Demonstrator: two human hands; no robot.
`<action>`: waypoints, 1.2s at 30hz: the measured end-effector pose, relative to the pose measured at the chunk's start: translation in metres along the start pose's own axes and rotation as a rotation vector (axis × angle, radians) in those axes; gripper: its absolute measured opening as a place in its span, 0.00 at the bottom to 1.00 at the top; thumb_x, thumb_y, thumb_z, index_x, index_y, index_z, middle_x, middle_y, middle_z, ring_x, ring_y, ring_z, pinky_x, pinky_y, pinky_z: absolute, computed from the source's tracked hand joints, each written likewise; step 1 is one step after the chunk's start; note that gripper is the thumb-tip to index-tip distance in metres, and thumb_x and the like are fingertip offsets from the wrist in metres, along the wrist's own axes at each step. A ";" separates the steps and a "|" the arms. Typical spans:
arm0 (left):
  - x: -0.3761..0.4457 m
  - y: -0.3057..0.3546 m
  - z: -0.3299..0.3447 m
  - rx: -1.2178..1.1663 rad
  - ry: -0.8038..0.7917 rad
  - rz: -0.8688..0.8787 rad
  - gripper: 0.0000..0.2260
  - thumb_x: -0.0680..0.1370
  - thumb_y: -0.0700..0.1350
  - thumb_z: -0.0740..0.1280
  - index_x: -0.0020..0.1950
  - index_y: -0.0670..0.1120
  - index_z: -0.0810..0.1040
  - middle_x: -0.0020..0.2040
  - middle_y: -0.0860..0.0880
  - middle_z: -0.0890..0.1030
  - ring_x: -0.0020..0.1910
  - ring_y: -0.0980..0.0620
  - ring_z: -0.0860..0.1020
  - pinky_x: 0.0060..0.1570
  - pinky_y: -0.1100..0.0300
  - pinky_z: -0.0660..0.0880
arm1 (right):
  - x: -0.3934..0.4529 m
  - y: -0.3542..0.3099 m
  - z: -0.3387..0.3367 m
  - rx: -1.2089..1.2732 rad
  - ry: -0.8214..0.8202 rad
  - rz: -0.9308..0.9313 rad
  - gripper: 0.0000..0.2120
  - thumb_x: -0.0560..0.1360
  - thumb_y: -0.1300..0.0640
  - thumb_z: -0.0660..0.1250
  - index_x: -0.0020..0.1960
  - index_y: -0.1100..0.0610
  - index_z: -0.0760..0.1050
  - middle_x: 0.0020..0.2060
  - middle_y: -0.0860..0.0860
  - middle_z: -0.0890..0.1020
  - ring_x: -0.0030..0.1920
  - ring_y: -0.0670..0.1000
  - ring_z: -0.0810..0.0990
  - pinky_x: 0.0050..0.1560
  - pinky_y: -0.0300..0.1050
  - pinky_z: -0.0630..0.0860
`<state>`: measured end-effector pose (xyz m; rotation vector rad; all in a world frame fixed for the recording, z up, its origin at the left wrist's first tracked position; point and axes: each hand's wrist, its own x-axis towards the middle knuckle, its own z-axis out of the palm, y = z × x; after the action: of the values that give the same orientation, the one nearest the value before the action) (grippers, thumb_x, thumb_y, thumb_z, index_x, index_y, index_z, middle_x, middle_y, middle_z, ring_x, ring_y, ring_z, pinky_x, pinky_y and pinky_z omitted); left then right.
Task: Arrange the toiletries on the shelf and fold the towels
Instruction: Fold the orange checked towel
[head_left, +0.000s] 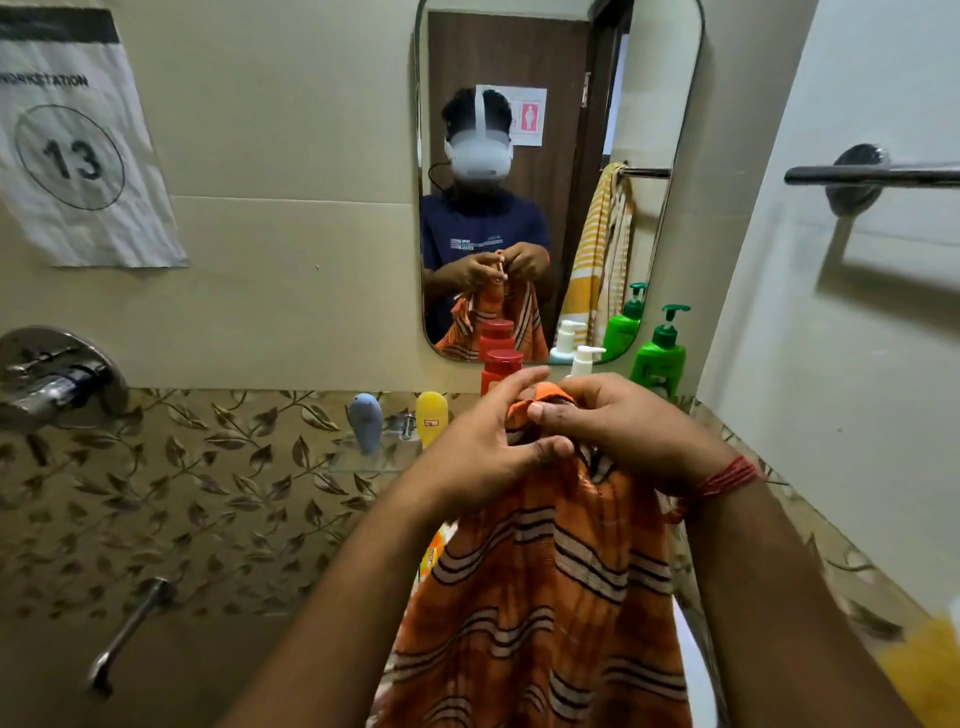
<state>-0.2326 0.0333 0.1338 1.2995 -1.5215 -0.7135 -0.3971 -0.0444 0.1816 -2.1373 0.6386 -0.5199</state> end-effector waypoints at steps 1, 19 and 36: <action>0.000 0.001 0.002 0.011 -0.025 0.011 0.35 0.71 0.59 0.76 0.75 0.64 0.65 0.72 0.52 0.74 0.69 0.56 0.75 0.66 0.53 0.76 | 0.000 0.000 0.000 0.030 -0.012 -0.015 0.07 0.79 0.51 0.66 0.53 0.51 0.81 0.47 0.50 0.87 0.49 0.49 0.85 0.54 0.50 0.81; -0.011 0.012 -0.014 0.062 0.093 0.004 0.32 0.73 0.49 0.75 0.74 0.59 0.67 0.61 0.68 0.76 0.57 0.68 0.77 0.55 0.66 0.77 | -0.012 0.030 -0.017 0.224 -0.047 -0.049 0.16 0.75 0.49 0.67 0.45 0.64 0.79 0.37 0.53 0.80 0.39 0.50 0.78 0.40 0.41 0.76; -0.002 0.010 -0.027 0.026 0.477 0.009 0.10 0.74 0.57 0.69 0.50 0.54 0.79 0.46 0.56 0.84 0.41 0.60 0.82 0.42 0.61 0.80 | -0.033 0.069 -0.013 0.642 -0.019 -0.066 0.13 0.69 0.46 0.77 0.40 0.55 0.80 0.37 0.53 0.81 0.38 0.49 0.80 0.38 0.41 0.78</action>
<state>-0.2118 0.0414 0.1513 1.3634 -1.1495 -0.3421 -0.4486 -0.0691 0.1288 -1.5554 0.3269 -0.6379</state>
